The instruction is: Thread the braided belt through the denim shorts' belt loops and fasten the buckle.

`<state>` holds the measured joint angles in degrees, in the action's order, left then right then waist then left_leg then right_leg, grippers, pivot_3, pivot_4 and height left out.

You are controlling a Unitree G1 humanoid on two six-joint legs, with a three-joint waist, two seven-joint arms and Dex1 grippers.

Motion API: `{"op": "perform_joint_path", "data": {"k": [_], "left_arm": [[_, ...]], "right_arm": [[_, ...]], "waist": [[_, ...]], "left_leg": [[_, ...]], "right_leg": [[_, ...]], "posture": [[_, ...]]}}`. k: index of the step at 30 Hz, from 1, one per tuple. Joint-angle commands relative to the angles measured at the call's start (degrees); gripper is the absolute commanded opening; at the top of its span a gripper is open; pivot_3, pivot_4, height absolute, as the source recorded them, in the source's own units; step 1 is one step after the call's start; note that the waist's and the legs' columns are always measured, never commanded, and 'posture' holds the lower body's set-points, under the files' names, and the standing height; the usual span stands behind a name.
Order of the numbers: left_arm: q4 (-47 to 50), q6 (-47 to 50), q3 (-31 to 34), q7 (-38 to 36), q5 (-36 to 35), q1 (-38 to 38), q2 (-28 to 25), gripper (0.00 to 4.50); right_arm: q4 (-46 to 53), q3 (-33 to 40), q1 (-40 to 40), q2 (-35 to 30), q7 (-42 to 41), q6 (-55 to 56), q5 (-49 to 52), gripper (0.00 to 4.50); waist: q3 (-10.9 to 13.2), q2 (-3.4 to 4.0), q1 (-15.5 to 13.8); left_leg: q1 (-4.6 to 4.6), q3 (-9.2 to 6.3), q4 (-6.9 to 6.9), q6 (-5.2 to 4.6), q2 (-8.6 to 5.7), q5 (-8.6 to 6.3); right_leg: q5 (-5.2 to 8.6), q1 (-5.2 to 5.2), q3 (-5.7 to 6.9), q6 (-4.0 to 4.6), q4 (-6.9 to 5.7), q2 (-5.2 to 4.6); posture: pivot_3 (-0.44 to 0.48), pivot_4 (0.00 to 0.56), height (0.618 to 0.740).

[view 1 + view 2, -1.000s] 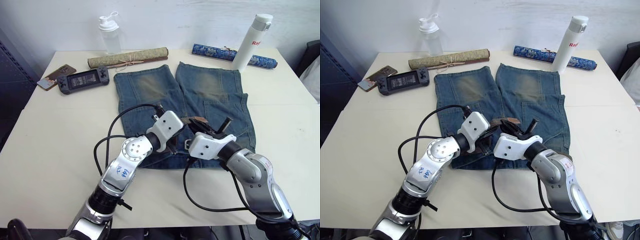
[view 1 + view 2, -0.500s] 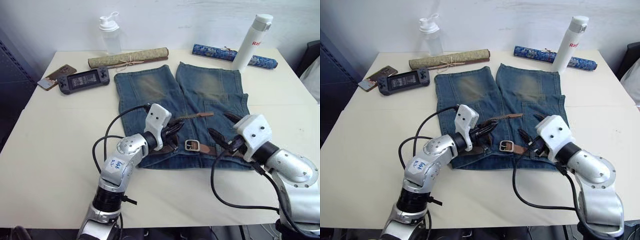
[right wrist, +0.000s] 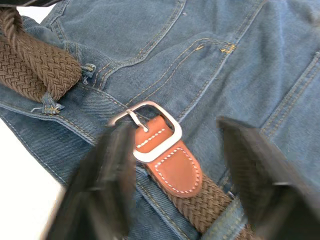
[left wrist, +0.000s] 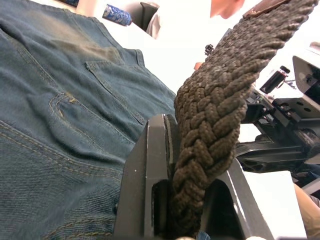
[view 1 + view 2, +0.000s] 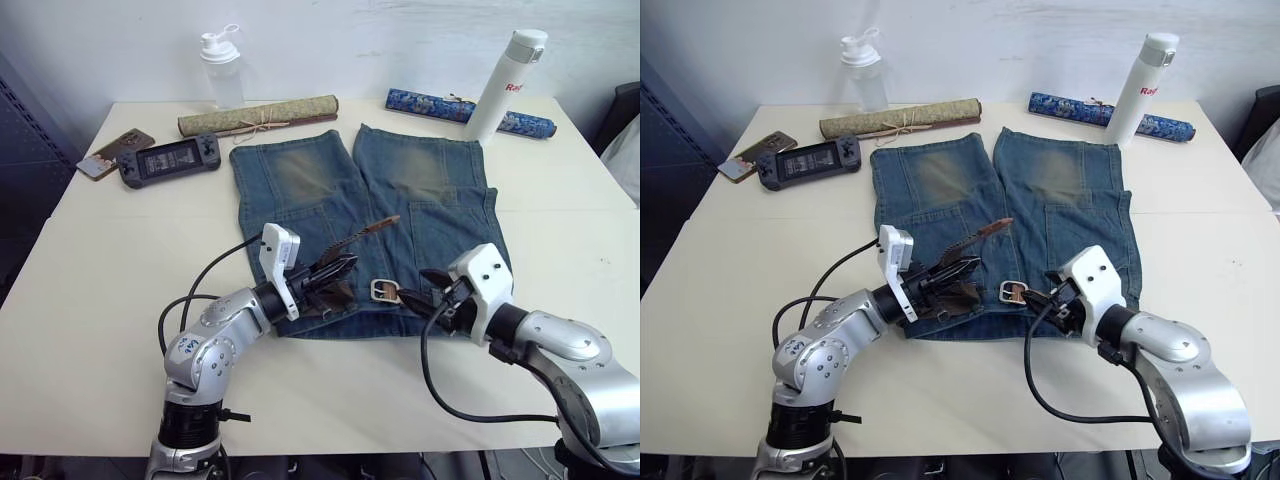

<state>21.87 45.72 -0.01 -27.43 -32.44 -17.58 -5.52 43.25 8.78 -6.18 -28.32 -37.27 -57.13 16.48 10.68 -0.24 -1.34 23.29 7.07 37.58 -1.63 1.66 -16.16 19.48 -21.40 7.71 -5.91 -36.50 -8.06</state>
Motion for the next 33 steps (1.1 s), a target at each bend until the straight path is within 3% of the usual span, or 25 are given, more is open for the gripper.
{"op": "perform_joint_path", "data": {"k": [1,3,12,22,26,33], "left_arm": [[1.9,-0.7,-0.1,1.2,-1.6,-0.9,0.5,0.0],[1.8,-0.9,-0.2,1.5,-1.7,-1.3,0.7,0.0],[2.3,-0.9,1.2,1.7,-4.6,-1.9,0.9,0.0],[4.6,2.2,9.2,4.0,-17.1,-1.9,-0.6,0.0],[3.0,1.0,3.8,4.4,-9.7,0.5,-5.2,0.0],[3.1,-0.7,0.8,4.5,-8.2,1.2,-5.9,0.0]], "right_arm": [[-0.3,-1.8,0.0,1.7,2.7,2.0,0.9,0.91],[-1.5,-4.6,0.2,3.1,4.8,2.9,0.2,0.07],[-6.3,-12.0,2.8,4.2,11.5,2.8,-3.0,0.07],[-7.5,-13.1,3.4,4.3,14.3,2.9,-2.3,0.07],[-5.0,-12.9,3.2,4.4,13.2,4.0,-0.6,0.07],[0.4,-5.8,1.3,3.8,12.5,1.8,5.3,0.07]], "waist": [[0.0,0.0,0.0],[0.0,0.0,0.0],[-0.1,-0.1,0.1],[-0.2,-0.37,0.1],[-0.2,-0.36,0.1],[-0.2,-0.36,0.0]], "left_leg": [[0.0,0.0,-0.01,0.0,0.0,0.0],[0.0,0.0,-0.02,0.01,0.03,0.01],[0.0,0.03,-0.02,0.02,0.03,0.01],[-0.01,0.0,-0.02,0.02,0.05,0.01],[-0.02,0.01,-0.04,0.02,0.05,0.01],[0.0,0.02,-0.07,0.01,0.02,0.0]], "right_leg": [[0.0,0.0,0.0,0.0,0.0,0.0],[0.0,-0.01,0.01,0.0,0.0,0.03],[0.0,-0.03,-0.01,0.0,-0.02,0.03],[0.0,-0.01,-0.01,0.0,0.0,0.03],[0.0,-0.02,-0.01,0.0,0.01,0.05],[0.0,-0.03,-0.03,0.0,0.06,0.0]], "posture": [[0.0,0.15,0.717],[0.0,0.15,0.717],[0.0,0.15,0.717],[0.0,0.15,0.717],[0.0,0.15,0.717],[0.0,0.15,0.717]]}}
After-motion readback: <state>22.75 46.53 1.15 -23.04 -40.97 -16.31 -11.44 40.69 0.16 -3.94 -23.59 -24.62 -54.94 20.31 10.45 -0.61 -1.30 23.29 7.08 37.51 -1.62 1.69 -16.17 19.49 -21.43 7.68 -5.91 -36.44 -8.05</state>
